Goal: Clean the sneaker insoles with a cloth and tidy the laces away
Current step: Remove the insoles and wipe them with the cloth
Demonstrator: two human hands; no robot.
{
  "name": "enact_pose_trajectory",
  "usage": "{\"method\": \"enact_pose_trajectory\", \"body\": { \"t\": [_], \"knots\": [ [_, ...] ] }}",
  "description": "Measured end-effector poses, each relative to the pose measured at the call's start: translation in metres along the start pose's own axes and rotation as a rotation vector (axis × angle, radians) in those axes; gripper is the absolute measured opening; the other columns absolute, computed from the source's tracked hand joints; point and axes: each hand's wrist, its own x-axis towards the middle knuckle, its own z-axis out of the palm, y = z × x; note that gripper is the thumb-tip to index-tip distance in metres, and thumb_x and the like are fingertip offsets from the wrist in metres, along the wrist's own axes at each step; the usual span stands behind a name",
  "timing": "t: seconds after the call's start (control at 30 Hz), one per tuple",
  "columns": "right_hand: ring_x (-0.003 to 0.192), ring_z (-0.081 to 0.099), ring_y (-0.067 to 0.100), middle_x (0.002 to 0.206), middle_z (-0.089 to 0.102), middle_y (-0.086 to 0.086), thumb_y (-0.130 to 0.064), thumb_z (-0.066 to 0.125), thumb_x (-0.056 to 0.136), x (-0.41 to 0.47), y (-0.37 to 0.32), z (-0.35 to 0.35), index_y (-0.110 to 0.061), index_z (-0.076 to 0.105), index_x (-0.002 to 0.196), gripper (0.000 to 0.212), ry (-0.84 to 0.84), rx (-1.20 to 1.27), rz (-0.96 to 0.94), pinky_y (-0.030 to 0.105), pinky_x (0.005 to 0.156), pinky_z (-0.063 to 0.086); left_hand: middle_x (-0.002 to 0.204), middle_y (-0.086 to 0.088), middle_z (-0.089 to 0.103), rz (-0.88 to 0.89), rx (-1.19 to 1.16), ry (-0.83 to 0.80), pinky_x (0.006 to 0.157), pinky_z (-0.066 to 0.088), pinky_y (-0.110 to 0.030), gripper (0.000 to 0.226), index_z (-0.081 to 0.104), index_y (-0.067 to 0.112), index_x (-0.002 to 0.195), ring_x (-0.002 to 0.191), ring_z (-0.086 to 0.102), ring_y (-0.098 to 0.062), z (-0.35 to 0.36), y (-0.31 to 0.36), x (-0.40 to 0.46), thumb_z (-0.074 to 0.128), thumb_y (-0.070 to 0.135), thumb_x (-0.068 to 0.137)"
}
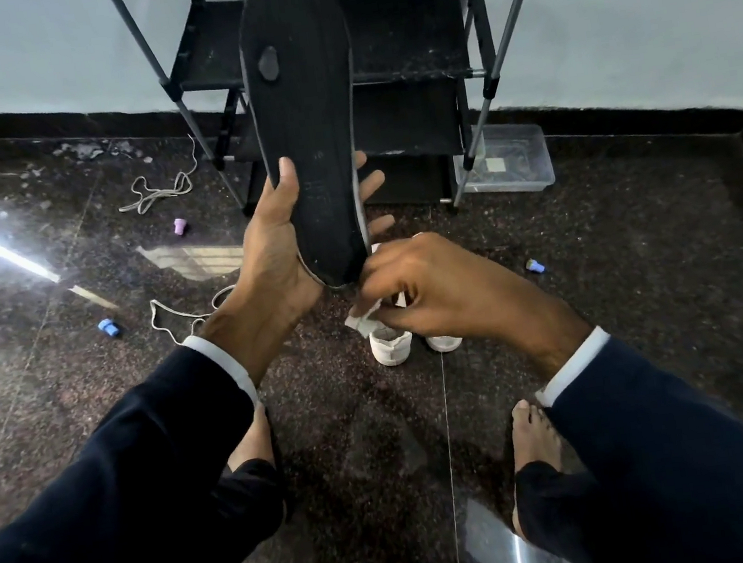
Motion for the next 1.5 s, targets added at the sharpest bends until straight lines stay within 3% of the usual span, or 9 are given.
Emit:
{"method": "enact_pose_trajectory", "body": {
  "t": [0.17, 0.4, 0.63, 0.83, 1.0, 1.1, 1.3, 1.4, 1.5],
  "knots": [
    [0.092, 0.072, 0.005, 0.093, 0.077, -0.009, -0.005, 0.081, 0.081, -0.012, 0.004, -0.034, -0.015, 0.080, 0.095, 0.017, 0.107, 0.426, 0.301, 0.028, 0.088, 0.058, 0.124, -0.017, 0.068, 0.042, -0.009, 0.057, 0.079, 0.061, -0.051, 0.040, 0.040, 0.007, 0.148, 0.111, 0.070, -0.033, 0.004, 0.001, -0.002, 0.037, 0.020, 0.110],
    [0.087, 0.067, 0.010, 0.095, 0.071, 0.001, -0.003, 0.074, 0.085, -0.006, 0.009, -0.021, -0.008, 0.078, 0.099, 0.016, 0.654, 0.056, 0.216, 0.028, 0.078, 0.056, 0.127, -0.019, 0.066, 0.047, 0.033, 0.096, 0.094, 0.057, -0.046, 0.037, 0.048, 0.004, 0.142, 0.112, 0.068, -0.033, 0.011, -0.008, -0.001, 0.046, 0.011, 0.106],
    [0.091, 0.063, 0.024, 0.098, 0.069, 0.008, 0.000, 0.070, 0.087, 0.000, 0.010, 0.004, -0.003, 0.075, 0.102, 0.015, 0.573, -0.199, 0.076, 0.035, 0.080, 0.053, 0.136, -0.027, 0.060, 0.041, -0.013, -0.022, 0.100, 0.054, -0.043, 0.037, 0.043, 0.001, 0.144, 0.121, 0.063, -0.034, 0.017, -0.015, -0.006, 0.034, 0.010, 0.109],
    [0.091, 0.064, 0.009, 0.097, 0.071, -0.001, -0.002, 0.079, 0.081, 0.002, 0.012, 0.001, -0.008, 0.078, 0.097, 0.017, 0.253, -0.069, -0.026, 0.029, 0.081, 0.055, 0.139, -0.025, 0.058, 0.063, -0.077, 0.034, 0.097, 0.054, -0.056, 0.041, 0.036, 0.010, 0.151, 0.124, 0.061, -0.043, 0.007, -0.006, -0.005, 0.031, 0.014, 0.111],
    [0.089, 0.070, 0.004, 0.094, 0.075, -0.008, -0.009, 0.081, 0.082, -0.004, 0.009, -0.006, -0.015, 0.082, 0.095, 0.015, -0.016, 0.195, 0.149, 0.031, 0.082, 0.057, 0.141, -0.025, 0.057, 0.119, -0.031, 0.063, 0.099, 0.051, -0.062, 0.041, 0.034, 0.014, 0.151, 0.124, 0.061, -0.042, 0.003, -0.004, -0.002, 0.031, 0.014, 0.111],
    [0.089, 0.070, 0.004, 0.091, 0.075, -0.011, -0.009, 0.082, 0.081, -0.010, 0.011, -0.028, -0.017, 0.081, 0.094, 0.015, 0.065, 0.360, 0.293, 0.023, 0.084, 0.057, 0.141, -0.023, 0.058, 0.103, 0.005, 0.071, 0.101, 0.050, -0.061, 0.039, 0.038, 0.012, 0.149, 0.126, 0.061, -0.039, -0.001, -0.007, -0.002, 0.032, 0.011, 0.110],
    [0.087, 0.066, 0.006, 0.093, 0.072, -0.004, -0.007, 0.078, 0.084, -0.006, 0.016, -0.028, -0.013, 0.078, 0.098, 0.016, 0.685, 0.203, 0.331, 0.019, 0.079, 0.052, 0.134, -0.023, 0.063, 0.063, 0.083, 0.121, 0.105, 0.048, -0.059, 0.034, 0.051, 0.006, 0.139, 0.123, 0.062, -0.039, 0.007, -0.017, 0.000, 0.038, 0.004, 0.107],
    [0.088, 0.064, 0.007, 0.096, 0.070, 0.002, -0.003, 0.075, 0.085, -0.003, 0.018, -0.021, -0.009, 0.078, 0.101, 0.017, 0.719, 0.013, 0.261, 0.018, 0.080, 0.051, 0.132, -0.020, 0.064, 0.063, 0.129, 0.136, 0.107, 0.048, -0.054, 0.034, 0.054, 0.005, 0.137, 0.122, 0.062, -0.038, 0.013, -0.025, -0.001, 0.042, 0.004, 0.105],
    [0.093, 0.064, 0.017, 0.099, 0.068, 0.005, -0.001, 0.072, 0.087, -0.002, 0.021, -0.011, -0.006, 0.077, 0.106, 0.021, 0.607, -0.123, 0.181, 0.032, 0.083, 0.055, 0.123, -0.017, 0.069, 0.069, 0.124, 0.110, 0.101, 0.054, -0.044, 0.032, 0.056, 0.005, 0.133, 0.113, 0.067, -0.030, 0.017, -0.024, -0.003, 0.041, 0.003, 0.105]
  ]
}}
